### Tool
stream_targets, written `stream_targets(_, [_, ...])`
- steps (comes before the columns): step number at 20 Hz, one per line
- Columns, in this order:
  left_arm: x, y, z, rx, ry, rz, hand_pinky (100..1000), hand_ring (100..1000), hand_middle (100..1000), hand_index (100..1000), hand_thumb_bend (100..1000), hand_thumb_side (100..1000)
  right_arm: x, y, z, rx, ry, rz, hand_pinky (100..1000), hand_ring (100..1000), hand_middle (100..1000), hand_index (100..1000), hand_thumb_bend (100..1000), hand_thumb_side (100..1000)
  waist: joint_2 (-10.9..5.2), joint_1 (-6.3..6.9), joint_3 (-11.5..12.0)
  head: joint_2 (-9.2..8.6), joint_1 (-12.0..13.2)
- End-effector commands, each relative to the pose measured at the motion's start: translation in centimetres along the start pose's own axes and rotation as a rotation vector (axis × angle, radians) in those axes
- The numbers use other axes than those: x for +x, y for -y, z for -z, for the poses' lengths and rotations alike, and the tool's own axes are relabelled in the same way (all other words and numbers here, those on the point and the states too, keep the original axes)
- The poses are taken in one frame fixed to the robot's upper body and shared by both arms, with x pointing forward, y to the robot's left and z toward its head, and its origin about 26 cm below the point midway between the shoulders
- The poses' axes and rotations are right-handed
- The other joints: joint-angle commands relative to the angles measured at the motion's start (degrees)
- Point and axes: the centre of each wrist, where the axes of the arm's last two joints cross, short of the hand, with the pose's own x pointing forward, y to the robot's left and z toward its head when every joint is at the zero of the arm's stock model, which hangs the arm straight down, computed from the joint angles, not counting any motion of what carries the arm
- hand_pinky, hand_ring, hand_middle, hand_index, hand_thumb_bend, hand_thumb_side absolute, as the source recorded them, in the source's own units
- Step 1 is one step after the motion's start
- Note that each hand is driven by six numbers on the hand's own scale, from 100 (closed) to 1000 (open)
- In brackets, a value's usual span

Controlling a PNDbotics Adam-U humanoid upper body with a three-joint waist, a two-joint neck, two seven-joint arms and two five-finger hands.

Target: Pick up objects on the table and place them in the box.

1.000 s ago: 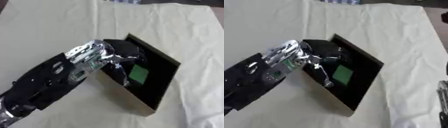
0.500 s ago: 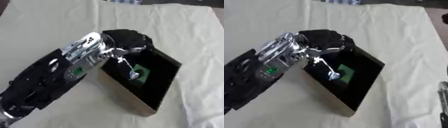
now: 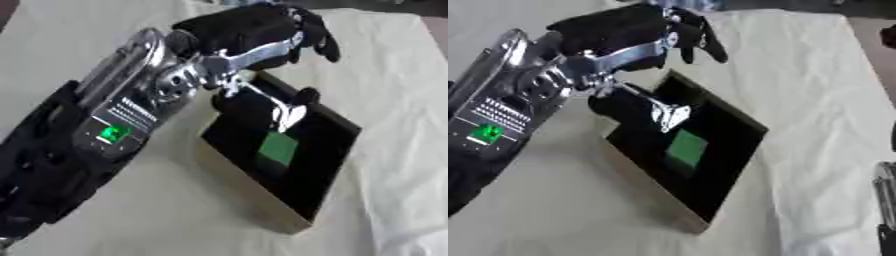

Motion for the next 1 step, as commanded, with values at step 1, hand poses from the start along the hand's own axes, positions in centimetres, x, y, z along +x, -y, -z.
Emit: stream_targets(1, [0.51, -1.32, -1.84, 0.121, 0.031, -0.058, 468, 611, 697, 765, 100, 451, 0.64, 0.29, 0.74, -0.016, 0.039, 0.0, 698, 647, 569, 827, 100, 830, -1.46, 0.01, 0.1, -0.61, -0.6])
